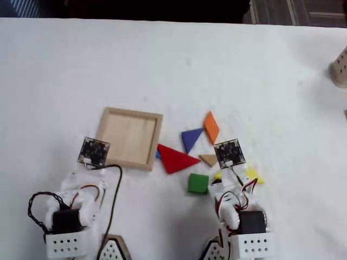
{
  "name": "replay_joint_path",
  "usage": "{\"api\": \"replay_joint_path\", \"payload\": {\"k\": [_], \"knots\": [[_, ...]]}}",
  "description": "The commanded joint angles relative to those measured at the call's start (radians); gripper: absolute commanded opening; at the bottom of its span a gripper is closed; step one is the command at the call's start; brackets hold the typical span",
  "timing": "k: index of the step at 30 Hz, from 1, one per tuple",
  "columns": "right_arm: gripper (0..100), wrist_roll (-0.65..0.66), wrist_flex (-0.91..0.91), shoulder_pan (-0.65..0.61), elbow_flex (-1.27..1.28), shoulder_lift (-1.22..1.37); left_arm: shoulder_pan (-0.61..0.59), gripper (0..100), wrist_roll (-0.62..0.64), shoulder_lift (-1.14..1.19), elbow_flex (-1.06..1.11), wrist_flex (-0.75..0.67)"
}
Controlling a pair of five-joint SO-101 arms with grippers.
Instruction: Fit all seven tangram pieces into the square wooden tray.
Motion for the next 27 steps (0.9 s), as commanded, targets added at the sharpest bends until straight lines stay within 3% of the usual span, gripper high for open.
{"api": "replay_joint_path", "payload": {"k": [1, 27], "knots": [[1.9, 0.008, -0.013, -0.008, 0.011, 0.004, -0.010, 2, -0.009, -0.018, -0.005, 0.005], [2.2, 0.009, -0.018, -0.010, 0.011, 0.004, -0.007, 2, -0.008, -0.018, -0.005, -0.043]]}}
